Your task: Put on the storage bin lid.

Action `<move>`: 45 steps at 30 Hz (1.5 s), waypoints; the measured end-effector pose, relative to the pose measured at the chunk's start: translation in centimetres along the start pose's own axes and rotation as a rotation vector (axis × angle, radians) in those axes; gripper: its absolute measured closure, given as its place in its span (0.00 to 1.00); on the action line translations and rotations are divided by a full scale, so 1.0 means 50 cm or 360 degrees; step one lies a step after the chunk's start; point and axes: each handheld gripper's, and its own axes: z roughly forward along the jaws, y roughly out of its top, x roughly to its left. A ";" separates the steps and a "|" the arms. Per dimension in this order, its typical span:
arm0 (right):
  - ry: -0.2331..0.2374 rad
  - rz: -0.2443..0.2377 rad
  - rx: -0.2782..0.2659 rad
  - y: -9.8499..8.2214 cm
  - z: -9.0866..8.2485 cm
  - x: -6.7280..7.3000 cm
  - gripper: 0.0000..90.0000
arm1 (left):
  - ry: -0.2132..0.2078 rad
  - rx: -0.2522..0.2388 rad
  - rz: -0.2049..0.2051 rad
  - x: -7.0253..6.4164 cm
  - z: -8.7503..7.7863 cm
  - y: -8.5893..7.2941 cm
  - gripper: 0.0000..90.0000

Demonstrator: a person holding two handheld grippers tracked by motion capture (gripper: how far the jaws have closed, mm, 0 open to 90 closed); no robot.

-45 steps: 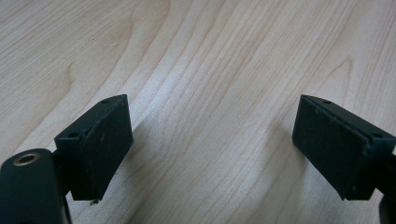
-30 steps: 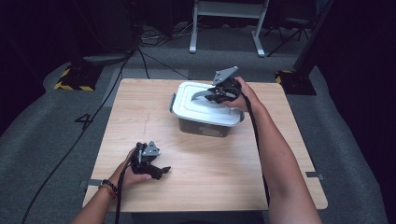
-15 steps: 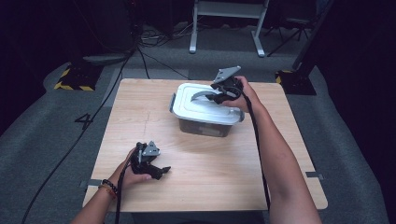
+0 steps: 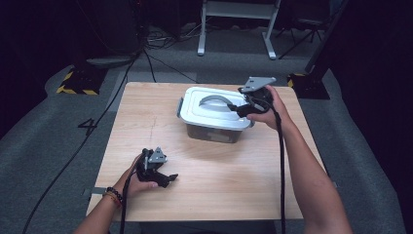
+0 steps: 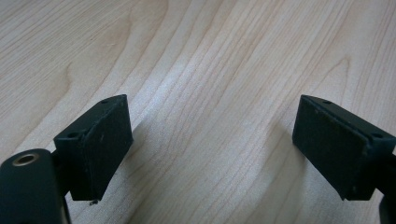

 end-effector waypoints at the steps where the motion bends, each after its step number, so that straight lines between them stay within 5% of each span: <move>1: -0.0022 0.0004 -0.0011 -0.004 -0.012 0.000 0.30 | -0.0001 0.0000 0.0001 0.000 0.000 0.000 0.14; 6: -0.0093 0.0052 -0.0003 -0.044 -0.091 0.006 0.29 | -0.0009 0.0000 0.0005 0.001 0.001 0.001 0.13; 14: -0.0152 0.0063 0.0054 -0.131 -0.165 0.039 0.28 | -0.0006 0.0000 0.0006 0.001 0.001 0.001 0.13; 24: -0.0177 0.0080 0.0156 -0.248 -0.183 0.087 0.27 | -0.0008 0.0000 0.0006 0.001 0.002 0.001 0.13; 35: -0.0124 0.0266 0.0300 -0.417 -0.190 0.121 0.26 | -0.0007 0.0000 0.0005 0.002 0.002 0.002 0.13; 38: -0.0076 0.0369 0.0300 -0.461 -0.195 0.125 0.25 | -0.0007 -0.0001 0.0005 0.002 0.002 0.002 0.13; 45: -0.0096 0.0536 0.0295 -0.532 -0.208 0.143 0.24 | 0.0002 0.0002 -0.0001 0.001 0.002 0.002 0.13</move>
